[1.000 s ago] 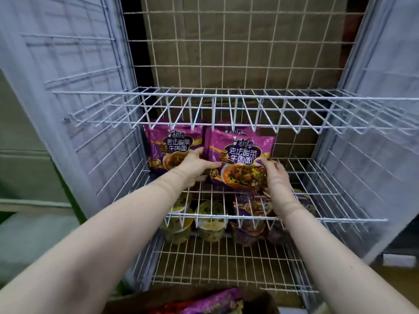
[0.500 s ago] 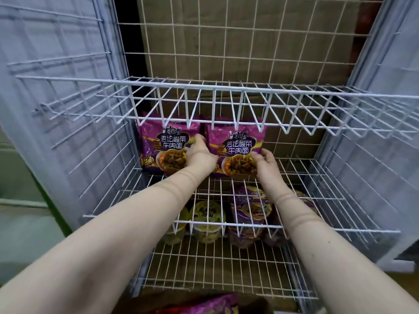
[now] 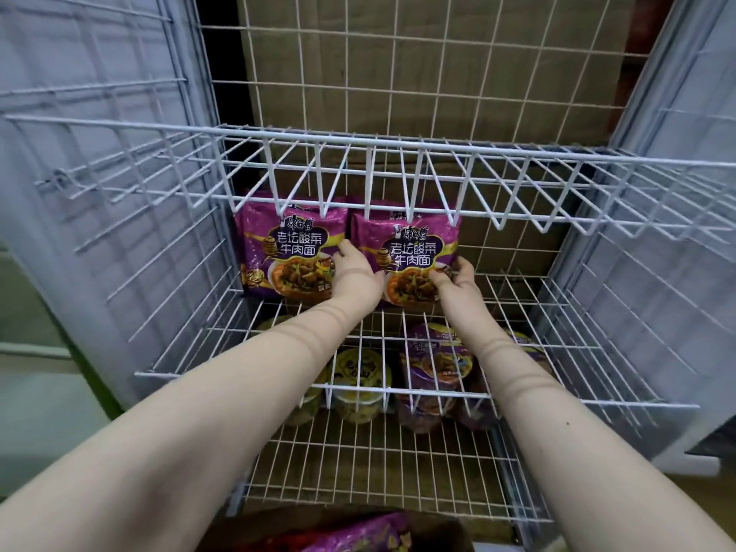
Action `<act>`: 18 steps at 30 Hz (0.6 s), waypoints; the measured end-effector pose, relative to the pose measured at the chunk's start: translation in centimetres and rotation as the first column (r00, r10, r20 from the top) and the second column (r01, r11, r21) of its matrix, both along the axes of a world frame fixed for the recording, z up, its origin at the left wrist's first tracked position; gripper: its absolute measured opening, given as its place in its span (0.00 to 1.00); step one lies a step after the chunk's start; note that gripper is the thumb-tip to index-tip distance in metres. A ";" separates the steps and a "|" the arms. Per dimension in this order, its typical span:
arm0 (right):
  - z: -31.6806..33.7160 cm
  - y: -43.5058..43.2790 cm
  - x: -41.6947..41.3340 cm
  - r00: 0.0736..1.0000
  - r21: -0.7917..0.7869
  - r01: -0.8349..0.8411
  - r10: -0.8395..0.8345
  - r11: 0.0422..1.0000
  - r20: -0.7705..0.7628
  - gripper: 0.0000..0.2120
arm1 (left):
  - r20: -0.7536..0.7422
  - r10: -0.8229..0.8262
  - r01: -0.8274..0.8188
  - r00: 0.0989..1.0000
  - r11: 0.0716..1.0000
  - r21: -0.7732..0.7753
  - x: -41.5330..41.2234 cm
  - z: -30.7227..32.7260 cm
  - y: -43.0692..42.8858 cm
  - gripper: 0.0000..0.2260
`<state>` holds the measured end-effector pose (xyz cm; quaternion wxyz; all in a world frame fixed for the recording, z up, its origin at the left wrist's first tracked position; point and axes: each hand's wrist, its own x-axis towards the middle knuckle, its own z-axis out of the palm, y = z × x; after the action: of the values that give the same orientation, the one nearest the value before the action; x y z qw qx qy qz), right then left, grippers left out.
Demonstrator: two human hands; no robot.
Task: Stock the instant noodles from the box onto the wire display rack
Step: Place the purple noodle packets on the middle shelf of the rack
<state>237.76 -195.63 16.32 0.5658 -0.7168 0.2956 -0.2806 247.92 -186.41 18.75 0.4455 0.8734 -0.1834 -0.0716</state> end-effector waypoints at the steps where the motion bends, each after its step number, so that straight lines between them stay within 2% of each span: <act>1: 0.1 0.1 -0.1 1.000 0.022 0.007 -0.007 1.000 0.009 0.27 | -0.010 -0.008 0.008 1.000 1.000 -0.030 -0.5 0.1 0.3 0.32; 3: 0.5 0.3 -0.2 0.999 0.036 0.047 -0.047 0.998 0.010 0.27 | 0.021 -0.031 0.032 0.999 0.998 -0.052 -1.5 0.3 1.2 0.34; 8: 2.3 2.4 -1.1 0.997 -0.112 0.066 -0.063 0.991 0.033 0.22 | 0.068 -0.128 0.133 0.989 0.988 -0.080 -2.8 0.8 2.5 0.28; 12: 3.8 6.3 -2.6 0.962 -0.031 -0.051 0.058 0.998 0.266 0.06 | 0.066 -0.203 0.213 0.977 0.951 -0.225 -4.6 1.7 4.2 0.21; 15: 4.7 9.8 -4.2 0.901 0.034 -0.165 0.137 0.986 0.411 0.07 | 0.067 -0.257 0.263 0.964 0.887 -0.380 -6.6 2.1 7.0 0.15; 18: 4.0 13.0 -5.8 0.863 0.059 -0.265 0.209 0.962 0.460 0.07 | 0.102 -0.246 0.265 0.964 0.856 -0.444 -8.1 1.4 10.9 0.13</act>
<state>231.95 -182.65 20.35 0.6909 -0.6280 0.0827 -0.3483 239.79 -175.49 20.19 0.6197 0.7142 -0.3185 -0.0673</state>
